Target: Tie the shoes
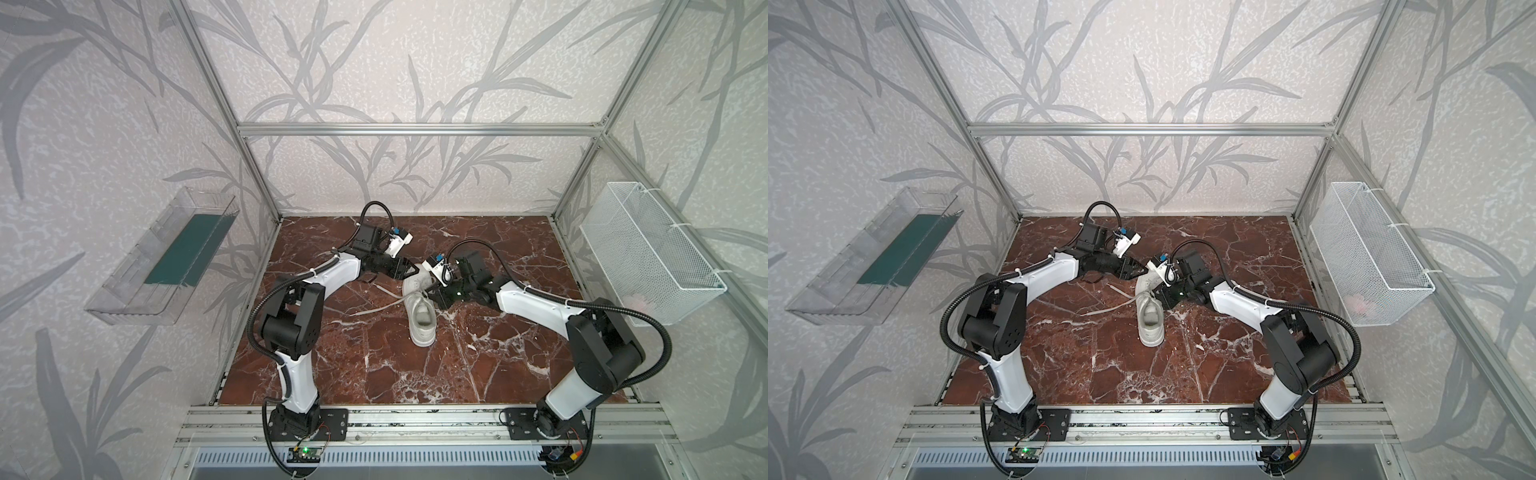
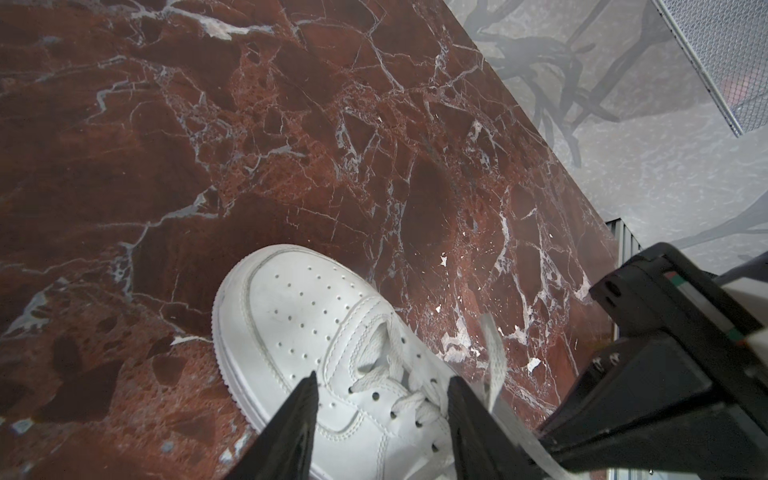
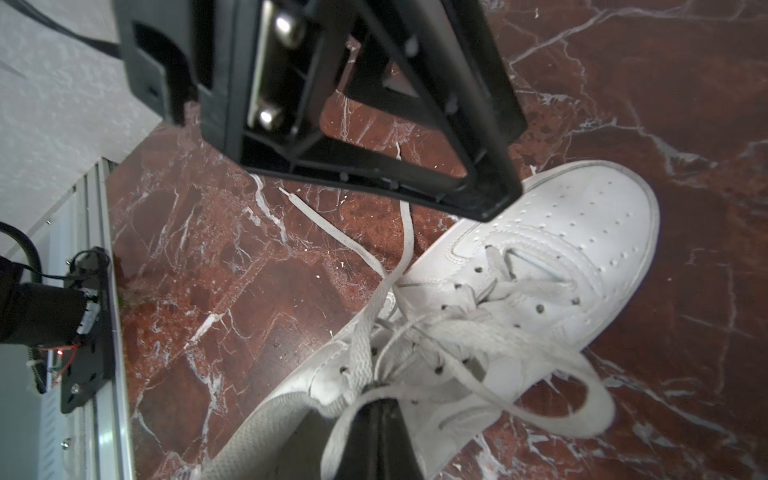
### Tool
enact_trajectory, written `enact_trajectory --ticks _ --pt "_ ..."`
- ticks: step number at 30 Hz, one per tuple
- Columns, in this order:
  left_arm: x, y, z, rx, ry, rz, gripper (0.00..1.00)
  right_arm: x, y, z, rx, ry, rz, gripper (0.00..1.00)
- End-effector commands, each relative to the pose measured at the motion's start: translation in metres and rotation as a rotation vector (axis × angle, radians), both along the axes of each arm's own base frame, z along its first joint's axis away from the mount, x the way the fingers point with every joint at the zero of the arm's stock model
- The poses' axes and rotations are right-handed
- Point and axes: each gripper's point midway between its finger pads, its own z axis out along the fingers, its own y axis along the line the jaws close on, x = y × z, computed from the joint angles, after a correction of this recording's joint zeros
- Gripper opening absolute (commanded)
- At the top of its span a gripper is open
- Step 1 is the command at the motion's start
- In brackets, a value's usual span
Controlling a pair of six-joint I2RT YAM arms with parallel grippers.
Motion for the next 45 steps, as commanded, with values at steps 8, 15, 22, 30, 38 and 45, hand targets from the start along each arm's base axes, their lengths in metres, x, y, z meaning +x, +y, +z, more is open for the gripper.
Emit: enact_trajectory --ticks 8,15,22,30,38,45 --pt "-0.006 -0.009 0.036 -0.162 -0.043 -0.026 0.56 -0.011 0.012 0.013 -0.064 -0.09 0.194 0.0" --pt "-0.007 -0.005 0.038 -0.2 -0.043 -0.006 0.57 -0.012 0.01 0.011 -0.095 -0.09 0.214 0.0" --pt "0.0 0.014 0.059 -0.278 -0.089 0.046 0.6 -0.013 0.01 0.005 -0.102 -0.074 0.213 0.0" --pt "-0.017 0.006 0.052 -0.245 -0.054 -0.055 0.62 -0.012 0.01 0.005 -0.097 -0.09 0.218 0.0" --pt "-0.03 -0.009 0.043 -0.266 -0.001 -0.153 0.62 -0.011 0.012 0.008 -0.091 -0.105 0.235 0.0" --pt "-0.035 -0.016 0.03 -0.245 0.02 -0.213 0.63 -0.01 0.012 0.008 -0.076 -0.119 0.261 0.0"
